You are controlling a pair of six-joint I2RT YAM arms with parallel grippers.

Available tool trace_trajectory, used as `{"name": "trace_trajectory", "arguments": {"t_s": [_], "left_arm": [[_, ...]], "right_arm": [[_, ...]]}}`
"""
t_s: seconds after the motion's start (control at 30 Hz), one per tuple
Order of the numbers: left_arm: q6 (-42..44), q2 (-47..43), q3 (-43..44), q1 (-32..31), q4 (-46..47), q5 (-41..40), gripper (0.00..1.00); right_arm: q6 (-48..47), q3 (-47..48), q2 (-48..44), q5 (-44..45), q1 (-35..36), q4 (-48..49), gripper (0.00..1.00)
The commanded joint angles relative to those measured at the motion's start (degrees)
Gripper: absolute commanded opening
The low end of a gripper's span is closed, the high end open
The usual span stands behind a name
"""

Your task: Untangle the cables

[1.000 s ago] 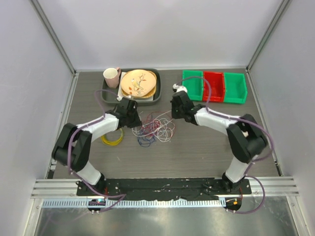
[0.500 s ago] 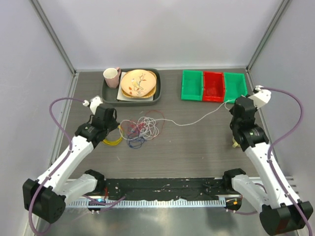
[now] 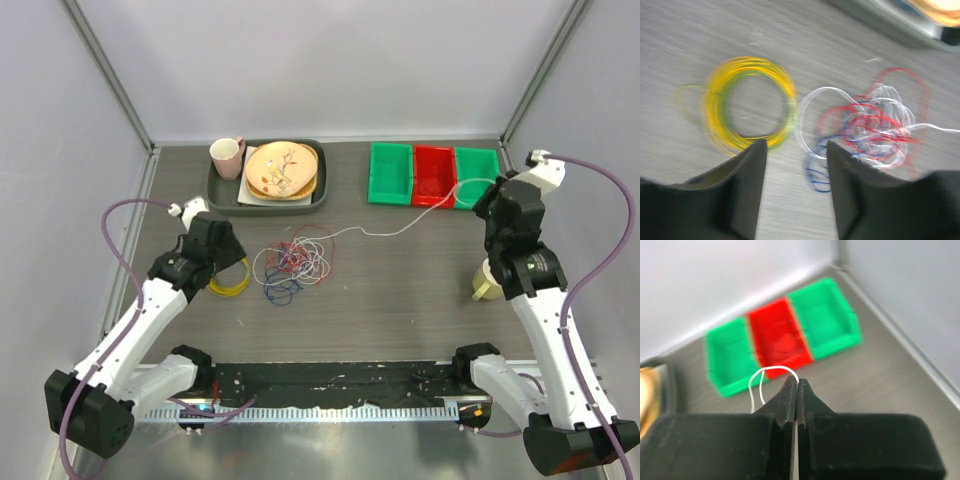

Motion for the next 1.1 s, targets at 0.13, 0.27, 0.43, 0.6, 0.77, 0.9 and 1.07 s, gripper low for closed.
{"name": "trace_trajectory", "arguments": {"t_s": [0.13, 0.27, 0.43, 0.6, 0.77, 0.9, 1.07], "left_arm": [[22.31, 5.77, 1.62, -4.92, 27.81, 45.59, 1.00], [33.83, 11.92, 8.72, -18.97, 27.56, 30.07, 1.00], [39.50, 23.41, 12.96, -22.43, 29.83, 20.49, 1.00], [37.04, 26.70, 15.43, -22.43, 28.52, 12.43, 1.00], [34.93, 16.89, 7.53, -22.43, 29.66, 19.12, 1.00], [33.87, 6.15, -1.35, -22.52, 35.36, 17.65, 1.00], [34.22, 1.56, -4.97, -22.52, 38.89, 9.73, 1.00]], "right_arm": [[-3.11, 20.89, 5.84, -55.00, 0.04, 9.98, 0.01], [1.81, 30.48, 11.20, -67.16, 0.21, 11.13, 0.01], [6.03, 43.67, 16.74, -72.73, 0.13, 8.77, 0.01], [6.74, 53.95, 20.53, -73.97, 0.12, 4.89, 0.01], [5.86, 58.80, 22.99, -69.75, 0.12, 2.69, 0.01], [7.44, 55.66, 23.69, -69.74, 0.12, 6.46, 0.01], [11.21, 55.99, 25.62, -73.34, 0.12, 11.30, 0.01]]}}
